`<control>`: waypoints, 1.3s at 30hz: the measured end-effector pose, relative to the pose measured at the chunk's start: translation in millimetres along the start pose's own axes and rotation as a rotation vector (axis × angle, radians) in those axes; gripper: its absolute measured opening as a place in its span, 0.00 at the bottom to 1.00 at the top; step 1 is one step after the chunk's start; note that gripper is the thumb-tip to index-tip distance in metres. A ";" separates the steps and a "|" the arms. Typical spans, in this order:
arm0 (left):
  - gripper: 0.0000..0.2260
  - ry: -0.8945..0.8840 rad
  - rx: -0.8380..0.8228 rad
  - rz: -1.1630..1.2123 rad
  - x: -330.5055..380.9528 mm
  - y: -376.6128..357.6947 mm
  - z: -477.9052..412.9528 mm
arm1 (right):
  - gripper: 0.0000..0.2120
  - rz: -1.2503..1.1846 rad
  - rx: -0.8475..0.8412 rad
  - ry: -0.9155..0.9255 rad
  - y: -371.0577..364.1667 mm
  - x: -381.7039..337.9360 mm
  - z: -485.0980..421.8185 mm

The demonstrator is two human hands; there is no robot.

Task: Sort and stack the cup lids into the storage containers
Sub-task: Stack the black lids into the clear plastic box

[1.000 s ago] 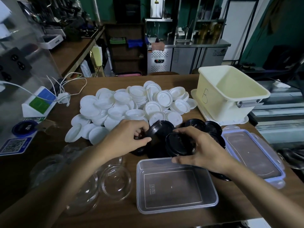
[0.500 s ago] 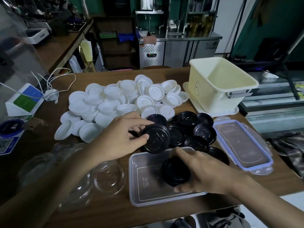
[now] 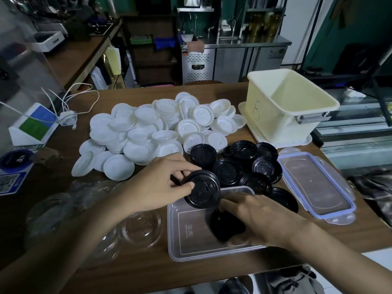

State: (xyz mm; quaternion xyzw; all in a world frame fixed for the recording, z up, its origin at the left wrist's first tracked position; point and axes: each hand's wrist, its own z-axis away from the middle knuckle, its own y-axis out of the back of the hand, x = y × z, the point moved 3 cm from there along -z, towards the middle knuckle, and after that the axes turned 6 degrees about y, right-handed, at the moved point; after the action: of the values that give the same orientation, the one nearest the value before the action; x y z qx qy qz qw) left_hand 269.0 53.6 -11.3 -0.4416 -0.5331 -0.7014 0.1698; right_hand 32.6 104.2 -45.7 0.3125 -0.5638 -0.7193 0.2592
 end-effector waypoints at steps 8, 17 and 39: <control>0.15 0.031 -0.148 0.021 9.3 -12.1 -4.4 | 0.27 -0.207 0.226 -0.037 24.3 18.1 34.8; 0.15 0.019 -0.226 -0.238 10.1 -68.4 -18.7 | 0.21 -0.296 0.403 -0.140 22.9 35.7 57.1; 0.39 -0.125 -0.313 -0.519 13.8 -98.4 -17.5 | 0.19 -0.395 0.406 -0.164 4.4 41.8 59.6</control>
State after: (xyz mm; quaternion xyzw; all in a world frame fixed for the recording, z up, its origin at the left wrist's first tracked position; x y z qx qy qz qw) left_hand 184.0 77.9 -59.8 -0.3536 -0.5229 -0.7666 -0.1181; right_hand -39.5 111.6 -37.9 0.4023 -0.6434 -0.6513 -0.0002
